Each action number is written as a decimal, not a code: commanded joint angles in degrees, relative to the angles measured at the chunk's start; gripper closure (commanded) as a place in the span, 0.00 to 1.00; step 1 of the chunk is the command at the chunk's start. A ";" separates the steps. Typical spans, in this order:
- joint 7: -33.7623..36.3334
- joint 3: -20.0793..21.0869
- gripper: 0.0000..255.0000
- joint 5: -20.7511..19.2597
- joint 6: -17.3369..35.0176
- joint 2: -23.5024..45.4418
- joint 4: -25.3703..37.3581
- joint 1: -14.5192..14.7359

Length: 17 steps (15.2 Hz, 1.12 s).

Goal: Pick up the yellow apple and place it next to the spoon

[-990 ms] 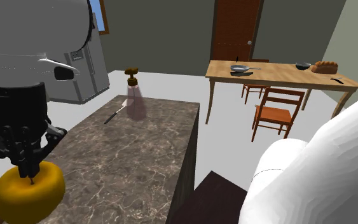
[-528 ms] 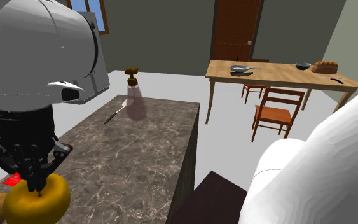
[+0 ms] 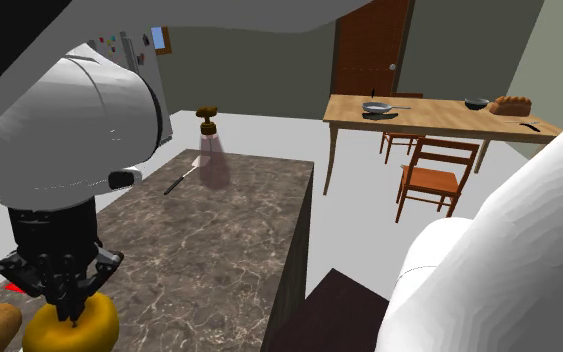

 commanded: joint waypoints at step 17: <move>-0.75 0.57 0.00 0.59 3.98 1.97 -2.02 0.17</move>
